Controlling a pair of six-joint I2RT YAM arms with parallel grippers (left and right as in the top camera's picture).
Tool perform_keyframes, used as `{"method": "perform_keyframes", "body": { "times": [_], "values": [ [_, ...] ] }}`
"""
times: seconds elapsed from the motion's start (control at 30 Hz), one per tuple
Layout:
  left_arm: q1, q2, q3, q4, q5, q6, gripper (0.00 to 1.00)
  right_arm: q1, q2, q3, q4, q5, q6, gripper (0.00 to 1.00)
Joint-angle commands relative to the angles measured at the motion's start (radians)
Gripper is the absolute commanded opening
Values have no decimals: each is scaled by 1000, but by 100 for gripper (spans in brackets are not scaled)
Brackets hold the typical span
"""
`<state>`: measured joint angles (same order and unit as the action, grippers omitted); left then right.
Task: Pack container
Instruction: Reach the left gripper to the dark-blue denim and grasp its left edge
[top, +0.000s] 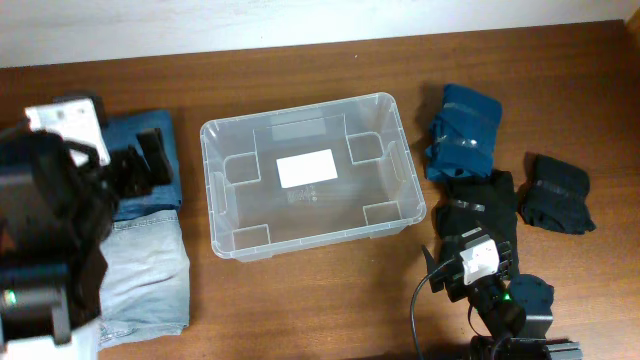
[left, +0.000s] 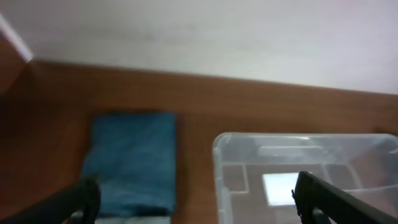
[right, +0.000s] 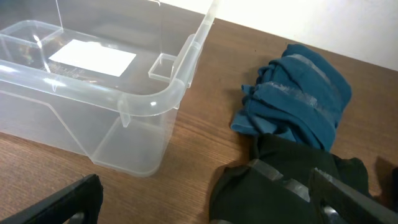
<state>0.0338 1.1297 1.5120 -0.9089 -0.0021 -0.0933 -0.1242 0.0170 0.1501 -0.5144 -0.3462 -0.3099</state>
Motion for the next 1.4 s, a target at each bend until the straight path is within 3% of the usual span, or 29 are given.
{"method": "perform_keyframes", "body": {
  "times": [0.0,0.3,0.53,0.93,1.37],
  "values": [
    [77,98,96,-85,-95,-71,100,6,0,-6,-1,-12,11,98],
    [510,354,172,-193,203,-63,100,6,0,-6,-1,-12,11,98],
    [719,577,172,-140,417,92,100,6,0,-6,-1,-12,11,98],
    [754,940,172,74,749,121,100,6,0,-6,-1,-12,11,98],
    [704,1122,172,167,765,121,100,6,0,-6,-1,-12,11,98]
  ]
}}
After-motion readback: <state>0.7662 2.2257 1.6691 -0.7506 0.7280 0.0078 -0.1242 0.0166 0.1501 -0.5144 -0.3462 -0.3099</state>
